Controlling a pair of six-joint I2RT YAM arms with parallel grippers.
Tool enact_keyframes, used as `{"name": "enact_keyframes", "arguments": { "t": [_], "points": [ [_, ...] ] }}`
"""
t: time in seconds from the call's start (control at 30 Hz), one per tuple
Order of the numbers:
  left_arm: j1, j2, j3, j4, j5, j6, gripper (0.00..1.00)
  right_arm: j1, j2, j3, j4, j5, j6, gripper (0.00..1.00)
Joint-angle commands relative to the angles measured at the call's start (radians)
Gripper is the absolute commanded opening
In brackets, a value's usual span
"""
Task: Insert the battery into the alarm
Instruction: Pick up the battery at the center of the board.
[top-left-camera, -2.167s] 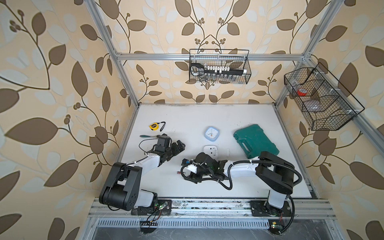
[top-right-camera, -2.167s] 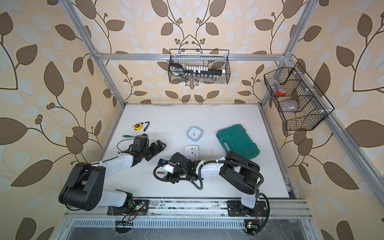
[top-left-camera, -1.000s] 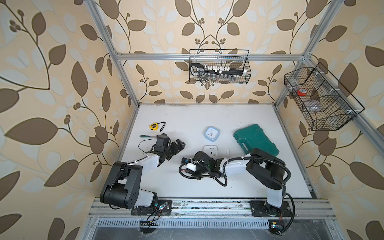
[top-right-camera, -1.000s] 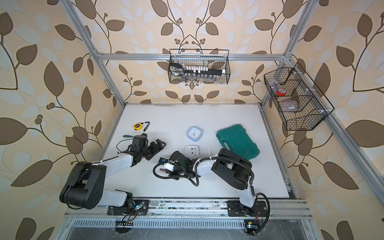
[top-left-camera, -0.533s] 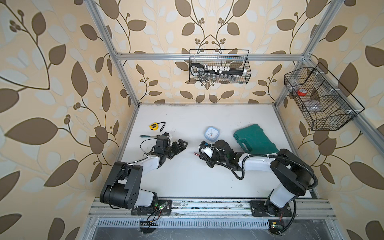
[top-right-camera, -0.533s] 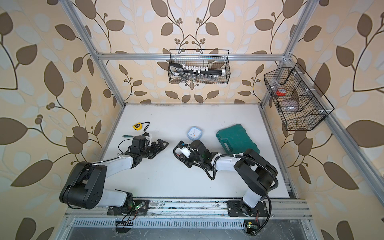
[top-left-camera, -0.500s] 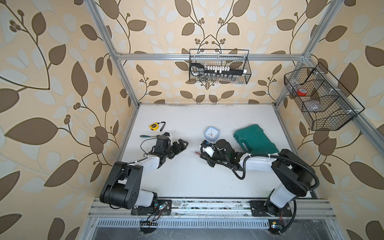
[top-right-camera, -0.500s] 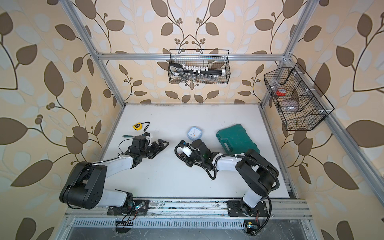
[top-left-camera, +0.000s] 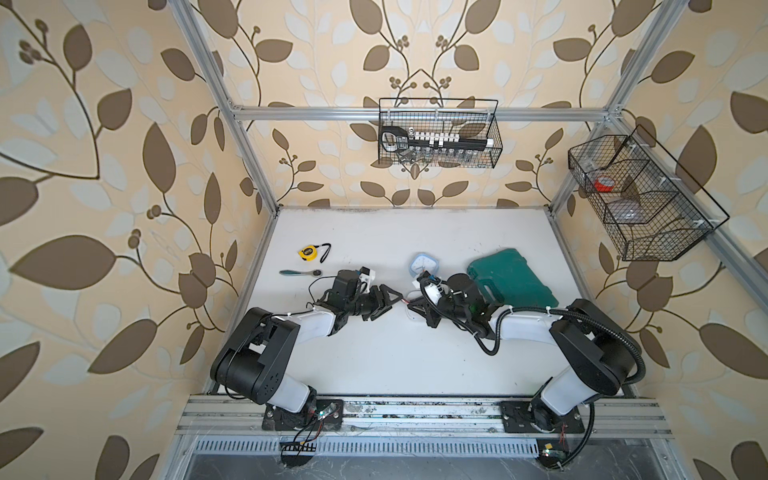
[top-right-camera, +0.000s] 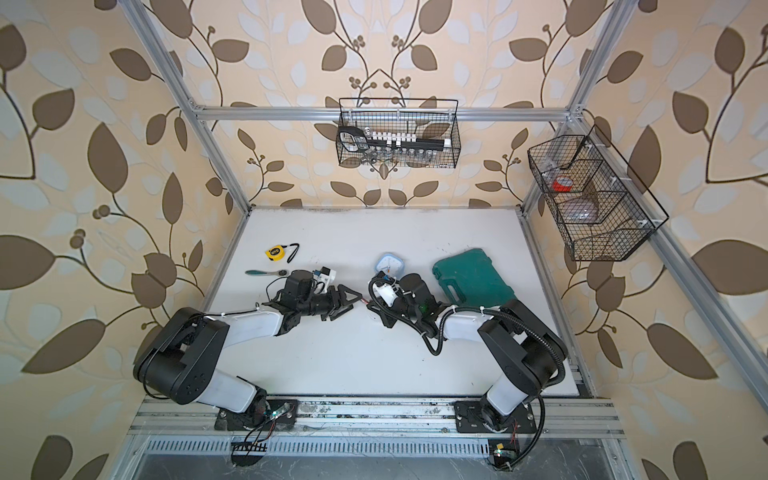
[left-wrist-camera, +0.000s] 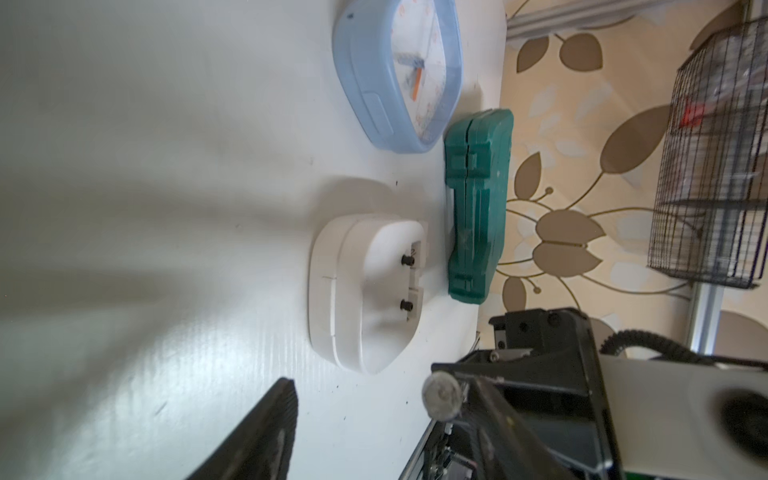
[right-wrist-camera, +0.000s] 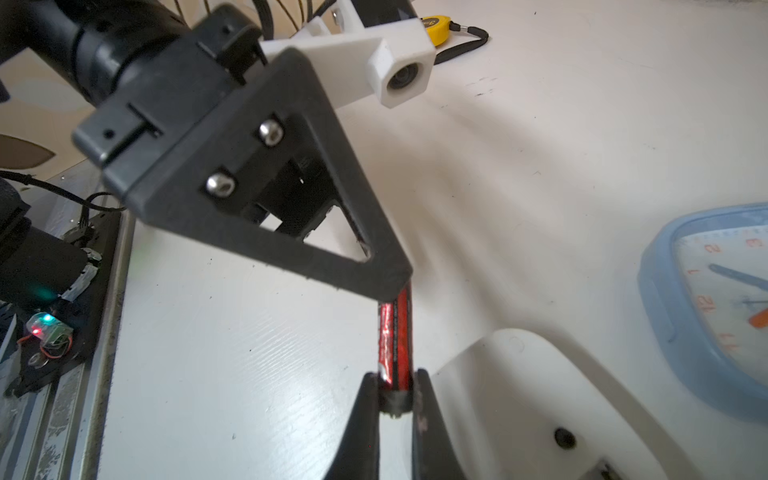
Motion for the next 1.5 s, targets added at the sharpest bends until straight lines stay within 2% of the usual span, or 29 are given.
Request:
{"name": "enact_keyframes", "arguments": {
  "t": [0.0, 0.13, 0.27, 0.5, 0.93, 1.03, 1.2, 1.23, 1.33, 1.47],
  "points": [
    [-0.005, -0.010, 0.005, 0.051, 0.047, -0.022, 0.55, -0.003, -0.026, -0.020, 0.032, -0.031, 0.003, 0.07],
    [-0.005, -0.020, 0.001, 0.051, 0.054, -0.027, 0.45, -0.003, -0.021, -0.016, 0.032, -0.049, 0.001, 0.07],
    [-0.005, -0.015, 0.010, 0.063, 0.067, -0.042, 0.41, -0.003, -0.018, -0.013, 0.031, -0.067, 0.001, 0.07],
    [-0.005, 0.001, 0.006, 0.112, 0.097, -0.074, 0.27, -0.003, -0.009, -0.005, 0.011, -0.079, -0.007, 0.07],
    [-0.005, 0.005, 0.011, 0.117, 0.109, -0.106, 0.10, -0.003, -0.010, -0.006, 0.016, -0.057, 0.001, 0.09],
    [-0.005, 0.008, 0.009, 0.132, 0.114, -0.118, 0.08, -0.004, -0.022, -0.011, 0.026, -0.046, 0.014, 0.19],
    [-0.005, 0.005, 0.005, 0.170, 0.097, -0.160, 0.06, -0.019, -0.066, -0.031, 0.069, -0.030, 0.075, 0.43],
    [-0.006, 0.001, 0.004, 0.184, 0.086, -0.173, 0.06, -0.025, -0.076, -0.036, 0.085, -0.029, 0.100, 0.52],
    [-0.013, -0.013, 0.006, 0.227, 0.036, -0.219, 0.06, -0.038, -0.115, -0.048, 0.131, -0.003, 0.198, 0.59],
    [-0.037, -0.020, 0.042, 0.268, -0.046, -0.279, 0.06, -0.047, -0.185, -0.060, 0.179, 0.106, 0.398, 0.59]
  ]
}}
